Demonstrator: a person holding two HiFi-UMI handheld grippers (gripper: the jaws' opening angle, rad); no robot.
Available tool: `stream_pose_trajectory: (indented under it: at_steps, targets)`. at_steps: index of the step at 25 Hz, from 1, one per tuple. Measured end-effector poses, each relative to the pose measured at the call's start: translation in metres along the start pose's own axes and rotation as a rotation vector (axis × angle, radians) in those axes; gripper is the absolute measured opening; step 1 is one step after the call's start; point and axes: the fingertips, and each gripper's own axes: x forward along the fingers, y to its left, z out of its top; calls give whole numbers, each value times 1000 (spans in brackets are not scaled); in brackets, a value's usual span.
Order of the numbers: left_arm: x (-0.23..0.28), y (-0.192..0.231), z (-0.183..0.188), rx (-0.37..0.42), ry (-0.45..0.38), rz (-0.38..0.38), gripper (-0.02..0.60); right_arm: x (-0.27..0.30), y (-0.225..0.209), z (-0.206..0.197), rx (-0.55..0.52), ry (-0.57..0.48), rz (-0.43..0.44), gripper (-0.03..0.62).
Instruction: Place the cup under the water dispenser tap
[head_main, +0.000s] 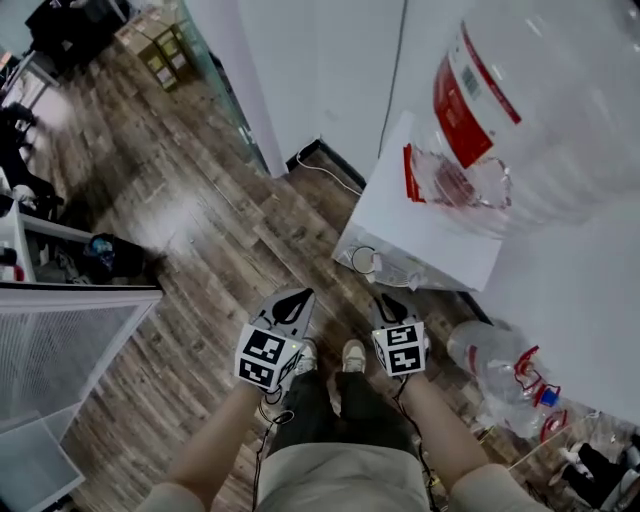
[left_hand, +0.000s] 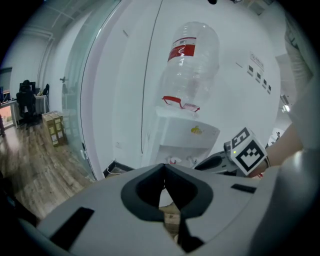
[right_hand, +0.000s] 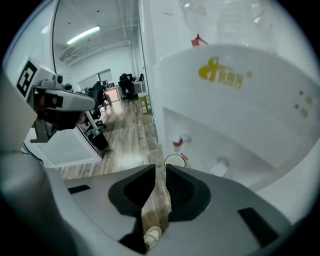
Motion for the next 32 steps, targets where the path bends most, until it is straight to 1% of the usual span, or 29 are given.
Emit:
stream_pose_trajectory:
  at_steps: [3,7,9,10,12,15,18,24,28,32]
  targets:
    - [-22,-11,29,7,-32,-7,6,-40,6,32,12,-53,12,58]
    - [-50,-26,74,50,-82,-14,6,-100,7,83,18,-156,10,43]
    - [-64,-32,96,90,-103,-2,6,-134,6,108,19,-218,-2,33]
    - [-71,-35,108,118,-114,6,6,-152,6,121,24,-251,-3,19]
    - [-86,-42,132,175,-142,17,6,-187,8,148,24,-316,-3,14]
    - [-109,-54,166,241,-193,16,6,-236,14,179,-21,-390,-12,14]
    - [-134,-68,198,275,-249,17,6,-280,25,200,-75,-445,-21,14]
    - [-190,-101,257,295,-391,15,6,-357,44,237,-142,-587,-31,14]
    - [-216,-121,273,326,-441,29,6,-398,55,245,-201,-637,-28,8]
    - [-233,-136,283,347,-460,48,6,-433,61,254,-198,-719,-8,6]
